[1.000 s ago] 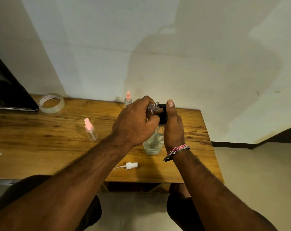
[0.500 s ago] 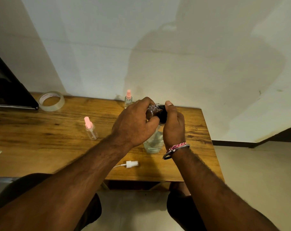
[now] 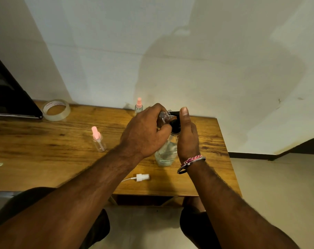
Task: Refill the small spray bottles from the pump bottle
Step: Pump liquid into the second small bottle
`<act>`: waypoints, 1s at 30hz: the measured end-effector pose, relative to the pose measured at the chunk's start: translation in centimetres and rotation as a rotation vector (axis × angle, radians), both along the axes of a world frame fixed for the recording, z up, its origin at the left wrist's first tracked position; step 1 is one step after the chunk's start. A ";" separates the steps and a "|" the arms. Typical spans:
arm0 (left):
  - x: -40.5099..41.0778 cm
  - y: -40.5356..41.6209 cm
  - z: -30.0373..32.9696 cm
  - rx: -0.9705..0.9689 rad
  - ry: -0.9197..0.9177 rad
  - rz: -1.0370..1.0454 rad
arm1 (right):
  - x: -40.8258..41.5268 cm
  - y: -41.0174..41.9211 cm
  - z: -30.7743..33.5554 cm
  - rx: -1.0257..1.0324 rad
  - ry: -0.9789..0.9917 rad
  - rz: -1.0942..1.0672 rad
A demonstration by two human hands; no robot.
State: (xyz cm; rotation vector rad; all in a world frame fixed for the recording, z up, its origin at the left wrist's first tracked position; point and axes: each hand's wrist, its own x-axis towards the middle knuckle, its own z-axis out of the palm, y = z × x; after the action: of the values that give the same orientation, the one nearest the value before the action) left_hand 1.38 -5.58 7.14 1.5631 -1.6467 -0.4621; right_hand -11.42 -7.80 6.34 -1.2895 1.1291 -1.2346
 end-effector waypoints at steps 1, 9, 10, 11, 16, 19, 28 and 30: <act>0.0 0.0 0.0 -0.002 0.000 0.000 | 0.0 0.0 0.1 0.012 -0.009 0.003; -0.1 -0.2 -0.4 0.006 -0.016 0.010 | 0.2 -0.3 -0.2 0.035 -0.014 -0.059; -0.1 -0.2 -0.4 0.008 -0.017 0.012 | 0.2 -0.3 -0.2 0.030 -0.005 -0.064; -0.1 -0.2 -0.5 0.009 -0.017 0.011 | 0.2 -0.3 -0.2 0.024 0.005 -0.063; -0.2 -0.2 -0.8 0.029 -0.018 0.009 | 0.1 -0.5 -0.4 0.018 0.028 -0.087; -0.2 -0.2 -0.7 0.027 -0.016 0.008 | 0.0 -0.4 -0.1 0.030 0.018 -0.090; 0.1 -0.1 -0.4 -0.012 0.028 0.018 | 0.1 0.0 0.0 0.038 -0.027 -0.005; 0.2 -0.2 -0.3 -0.012 0.026 0.022 | -0.1 0.1 0.3 0.049 -0.019 0.031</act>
State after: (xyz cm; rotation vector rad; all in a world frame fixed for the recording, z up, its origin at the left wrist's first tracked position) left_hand 1.55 -5.74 6.80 1.5585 -1.6081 -0.4584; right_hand -11.53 -7.71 6.64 -1.2516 1.1150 -1.1871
